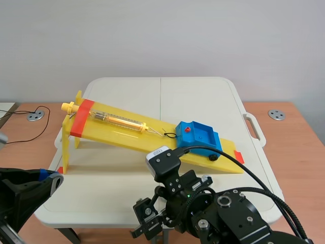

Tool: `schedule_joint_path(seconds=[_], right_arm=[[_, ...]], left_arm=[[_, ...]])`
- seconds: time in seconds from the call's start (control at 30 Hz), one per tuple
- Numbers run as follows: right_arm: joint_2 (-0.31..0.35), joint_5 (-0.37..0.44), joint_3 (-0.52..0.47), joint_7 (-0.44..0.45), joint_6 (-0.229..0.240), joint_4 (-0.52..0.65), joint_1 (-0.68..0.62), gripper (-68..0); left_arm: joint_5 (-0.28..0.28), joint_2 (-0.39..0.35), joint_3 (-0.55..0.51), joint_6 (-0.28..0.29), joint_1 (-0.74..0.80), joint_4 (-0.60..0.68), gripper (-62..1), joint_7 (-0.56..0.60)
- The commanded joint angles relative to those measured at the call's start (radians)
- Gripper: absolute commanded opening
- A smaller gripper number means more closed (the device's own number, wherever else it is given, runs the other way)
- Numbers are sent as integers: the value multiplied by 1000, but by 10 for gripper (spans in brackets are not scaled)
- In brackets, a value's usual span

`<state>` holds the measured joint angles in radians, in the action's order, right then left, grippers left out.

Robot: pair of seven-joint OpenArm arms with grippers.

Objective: Place the four metal weights on the blue cart on the ramp.

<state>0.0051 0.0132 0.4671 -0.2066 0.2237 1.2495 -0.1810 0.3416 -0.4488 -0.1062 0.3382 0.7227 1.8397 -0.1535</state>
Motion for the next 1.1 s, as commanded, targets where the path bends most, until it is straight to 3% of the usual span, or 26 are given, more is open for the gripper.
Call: schedule_joint_path(seconds=[0.0, 0.23, 0.57, 0.73, 0.93, 1.07], right_arm=[[-34, 16, 26, 147, -22, 42, 68, -267], [-33, 16, 32, 154, -22, 9, 68, -274], [-27, 16, 32, 139, -27, 3, 68, -467], [-16, 0, 32, 106, -73, -8, 68, -558], [18, -36, 31, 101, -78, -12, 68, -658], [34, -36, 22, 102, -79, -8, 68, -669]], left_arm=[[55, 19, -16, 24, 8, 72, -581, 100], [55, 19, -16, 24, 8, 72, -581, 100], [55, 19, -16, 24, 8, 72, -581, 100], [55, 19, -16, 24, 8, 72, -581, 100], [55, 19, -16, 24, 8, 72, -581, 100], [55, 19, -16, 24, 8, 72, -581, 100]])
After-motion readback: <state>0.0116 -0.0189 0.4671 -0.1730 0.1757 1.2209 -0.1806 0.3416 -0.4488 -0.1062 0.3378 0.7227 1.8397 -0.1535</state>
